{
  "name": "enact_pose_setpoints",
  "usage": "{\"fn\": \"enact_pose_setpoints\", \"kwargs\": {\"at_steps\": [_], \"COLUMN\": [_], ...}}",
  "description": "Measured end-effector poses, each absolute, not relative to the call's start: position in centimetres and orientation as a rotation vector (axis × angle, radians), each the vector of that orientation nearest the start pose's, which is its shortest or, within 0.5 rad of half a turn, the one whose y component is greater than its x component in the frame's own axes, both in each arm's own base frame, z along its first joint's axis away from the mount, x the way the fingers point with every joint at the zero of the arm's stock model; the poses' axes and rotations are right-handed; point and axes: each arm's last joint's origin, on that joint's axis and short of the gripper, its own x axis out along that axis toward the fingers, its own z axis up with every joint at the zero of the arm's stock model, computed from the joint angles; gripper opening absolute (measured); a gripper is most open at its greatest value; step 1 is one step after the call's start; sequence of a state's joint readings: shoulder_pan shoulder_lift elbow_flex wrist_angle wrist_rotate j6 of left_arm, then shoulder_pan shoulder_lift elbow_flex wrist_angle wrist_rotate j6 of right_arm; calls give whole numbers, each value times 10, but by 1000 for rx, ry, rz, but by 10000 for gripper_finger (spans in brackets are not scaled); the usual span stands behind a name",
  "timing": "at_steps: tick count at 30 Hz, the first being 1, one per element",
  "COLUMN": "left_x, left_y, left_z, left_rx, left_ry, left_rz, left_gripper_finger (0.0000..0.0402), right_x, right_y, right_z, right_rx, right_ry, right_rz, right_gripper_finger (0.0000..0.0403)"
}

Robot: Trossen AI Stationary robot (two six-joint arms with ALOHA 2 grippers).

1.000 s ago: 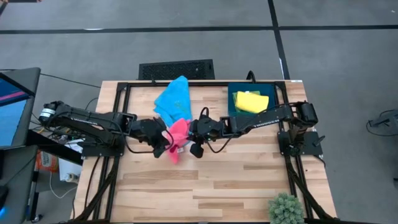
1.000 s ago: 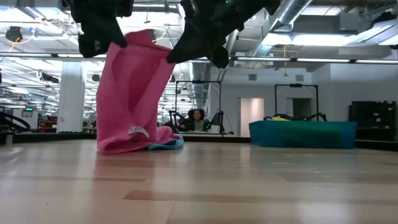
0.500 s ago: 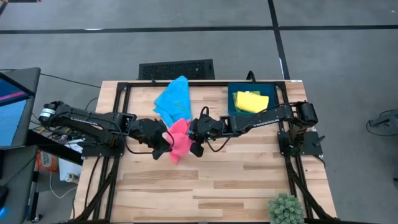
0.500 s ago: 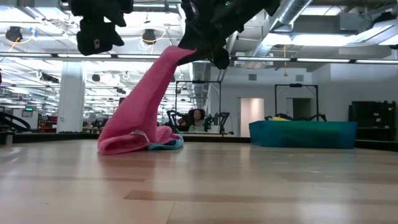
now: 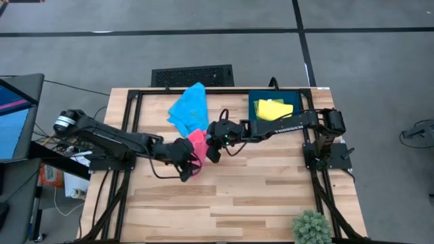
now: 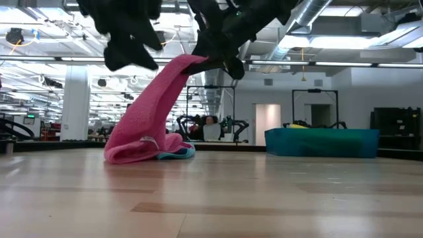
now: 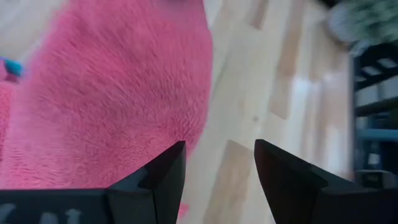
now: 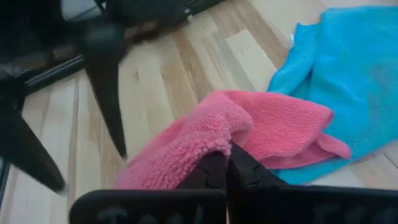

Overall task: Fold microfiber towels
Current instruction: Fold the pink microfiber towel

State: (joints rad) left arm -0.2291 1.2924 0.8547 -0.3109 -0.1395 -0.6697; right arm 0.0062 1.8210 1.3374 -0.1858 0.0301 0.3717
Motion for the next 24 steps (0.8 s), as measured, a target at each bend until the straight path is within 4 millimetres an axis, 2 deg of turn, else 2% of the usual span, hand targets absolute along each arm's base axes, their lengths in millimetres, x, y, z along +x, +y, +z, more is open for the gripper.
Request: {"fn": "enact_pose_setpoints", "kwargs": {"at_steps": [5, 8, 14, 18, 21, 24], "left_x": [271, 277, 290, 302, 304, 301], "left_y": [-59, -58, -54, -56, -57, -56], "left_z": [229, 235, 253, 246, 242, 241], "left_rx": [-454, -379, -106, 7, 13, 6], "left_ry": [749, 740, 740, 786, 840, 910], "left_rz": [230, 311, 500, 497, 508, 524], "left_gripper_finger": [183, 183, 183, 183, 181, 162], "right_x": [406, 406, 406, 406, 405, 404], "right_y": [-10, -12, -12, -12, -12, -12], "right_z": [238, 238, 238, 239, 236, 234], "right_rx": [378, 381, 381, 380, 376, 372], "right_ry": [654, 653, 652, 648, 669, 687], "right_rz": [-176, -180, -179, -178, -182, -185], "right_gripper_finger": [6, 6, 6, 6, 6, 6]}}
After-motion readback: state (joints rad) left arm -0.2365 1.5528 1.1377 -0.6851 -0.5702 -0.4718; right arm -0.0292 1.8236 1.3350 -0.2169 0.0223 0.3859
